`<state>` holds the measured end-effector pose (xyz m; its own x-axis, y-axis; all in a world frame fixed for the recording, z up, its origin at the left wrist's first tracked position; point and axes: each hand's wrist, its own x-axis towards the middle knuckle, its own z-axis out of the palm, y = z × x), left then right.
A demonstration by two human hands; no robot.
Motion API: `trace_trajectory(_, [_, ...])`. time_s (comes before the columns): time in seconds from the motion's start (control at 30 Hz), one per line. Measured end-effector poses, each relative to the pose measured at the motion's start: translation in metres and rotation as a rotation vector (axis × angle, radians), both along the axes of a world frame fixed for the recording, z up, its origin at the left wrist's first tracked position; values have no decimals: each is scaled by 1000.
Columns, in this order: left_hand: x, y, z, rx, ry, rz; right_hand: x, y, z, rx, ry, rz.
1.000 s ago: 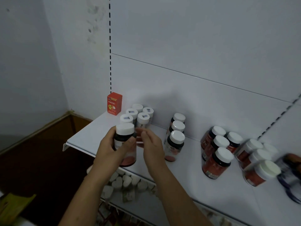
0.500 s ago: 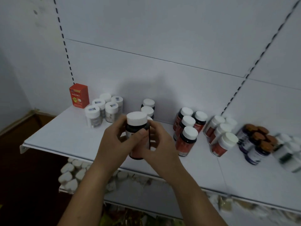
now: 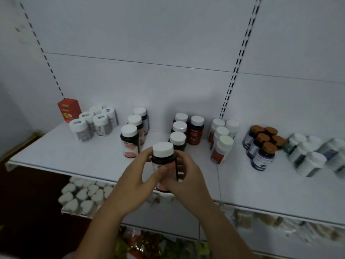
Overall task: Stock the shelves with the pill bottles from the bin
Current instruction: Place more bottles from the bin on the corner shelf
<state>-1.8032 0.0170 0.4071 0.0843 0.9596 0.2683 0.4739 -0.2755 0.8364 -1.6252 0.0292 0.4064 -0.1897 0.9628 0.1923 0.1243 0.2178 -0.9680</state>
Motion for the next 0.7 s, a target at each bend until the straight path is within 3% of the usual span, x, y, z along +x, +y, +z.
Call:
trace_trajectory(0.3, [19, -20, -14, 51, 427, 192, 51, 5, -17, -54, -10, -11])
trace_trajectory(0.7, [-13, -22, -25, 22, 507, 261, -2, 3, -30, -31, -128, 43])
